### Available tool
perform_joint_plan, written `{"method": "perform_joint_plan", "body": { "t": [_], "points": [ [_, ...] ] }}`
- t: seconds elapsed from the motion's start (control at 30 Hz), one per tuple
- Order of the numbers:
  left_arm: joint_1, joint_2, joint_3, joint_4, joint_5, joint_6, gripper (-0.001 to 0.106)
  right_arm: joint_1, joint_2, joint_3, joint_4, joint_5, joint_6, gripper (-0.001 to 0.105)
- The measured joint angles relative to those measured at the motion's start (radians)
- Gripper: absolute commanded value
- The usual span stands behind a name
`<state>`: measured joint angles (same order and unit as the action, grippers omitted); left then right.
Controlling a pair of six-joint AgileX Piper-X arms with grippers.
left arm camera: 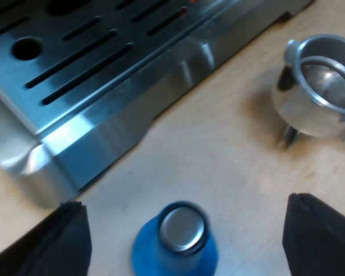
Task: Grind coffee beans and then tamp
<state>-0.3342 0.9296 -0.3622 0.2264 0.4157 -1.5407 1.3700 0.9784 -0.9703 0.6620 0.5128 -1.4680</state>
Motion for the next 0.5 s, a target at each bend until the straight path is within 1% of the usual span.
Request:
{"method": "perform_joint_plan", "body": {
  "t": [0.1, 0.2, 0.23, 0.37, 0.5],
  "points": [
    [-0.053, 0.045, 0.000, -0.031, -0.017, 0.000, 0.070, 0.000, 0.000, 0.000, 0.000, 0.000, 0.000, 0.065],
    [-0.076, 0.100, 0.000, -0.052, -0.047, 0.000, 0.070, 0.000, 0.000, 0.000, 0.000, 0.000, 0.000, 0.065],
    [-0.076, 0.113, 0.000, -0.054, -0.050, 0.000, 0.070, 0.000, 0.000, 0.000, 0.000, 0.000, 0.000, 0.065],
    [-0.076, 0.180, 0.000, -0.084, -0.096, 0.000, 0.070, 0.000, 0.000, 0.000, 0.000, 0.000, 0.000, 0.065],
    [-0.076, 0.230, 0.000, -0.130, -0.100, 0.000, 0.070, 0.000, 0.000, 0.000, 0.000, 0.000, 0.000, 0.065]
  ]
}}
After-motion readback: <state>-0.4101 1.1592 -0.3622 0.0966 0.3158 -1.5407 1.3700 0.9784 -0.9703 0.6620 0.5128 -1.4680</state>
